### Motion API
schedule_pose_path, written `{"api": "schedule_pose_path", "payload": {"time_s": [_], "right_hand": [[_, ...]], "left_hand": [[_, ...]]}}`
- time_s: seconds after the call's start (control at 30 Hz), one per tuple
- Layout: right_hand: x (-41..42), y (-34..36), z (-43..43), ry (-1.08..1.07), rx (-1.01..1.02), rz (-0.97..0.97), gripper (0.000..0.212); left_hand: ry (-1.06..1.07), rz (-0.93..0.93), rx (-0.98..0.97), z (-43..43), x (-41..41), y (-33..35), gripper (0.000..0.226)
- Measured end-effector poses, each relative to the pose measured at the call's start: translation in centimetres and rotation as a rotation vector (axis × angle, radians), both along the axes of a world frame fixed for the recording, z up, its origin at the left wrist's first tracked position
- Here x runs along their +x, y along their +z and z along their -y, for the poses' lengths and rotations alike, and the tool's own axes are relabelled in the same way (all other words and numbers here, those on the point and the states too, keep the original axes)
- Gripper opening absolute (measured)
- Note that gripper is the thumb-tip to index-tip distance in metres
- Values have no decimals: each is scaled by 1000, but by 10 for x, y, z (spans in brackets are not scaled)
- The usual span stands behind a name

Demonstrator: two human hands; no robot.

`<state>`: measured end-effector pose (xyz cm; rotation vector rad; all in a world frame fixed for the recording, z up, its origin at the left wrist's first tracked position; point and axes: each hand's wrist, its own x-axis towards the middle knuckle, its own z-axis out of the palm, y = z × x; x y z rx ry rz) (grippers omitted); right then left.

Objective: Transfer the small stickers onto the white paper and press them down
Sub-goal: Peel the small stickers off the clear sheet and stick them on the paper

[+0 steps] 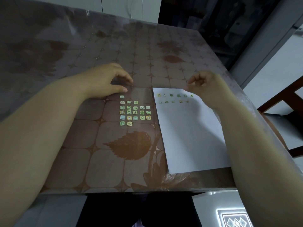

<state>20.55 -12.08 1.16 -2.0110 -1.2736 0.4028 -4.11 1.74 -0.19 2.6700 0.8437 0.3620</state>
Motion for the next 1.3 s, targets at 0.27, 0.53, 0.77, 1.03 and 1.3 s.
{"api": "schedule_pose_path", "payload": {"time_s": [0.27,0.53,0.77,1.03,1.3], "right_hand": [[-81,21,-20,482,-204,351,11],[-96,-4,-30,359,-126,196,8],[-94,-12,-31,391,-159,113,10],[-30,48,-4,229,-44,126,10],[25,2,14,192,-340,186,12]], "left_hand": [[60,-51,72,-8,-2,-6,35],[53,-62,39,-5,0,-10,40],[-48,-2,-24,-2,2,-5,28],[-59,4,-26,-3,2,-5,33],[-47,-9,-12,-5,2,-9,33]]}}
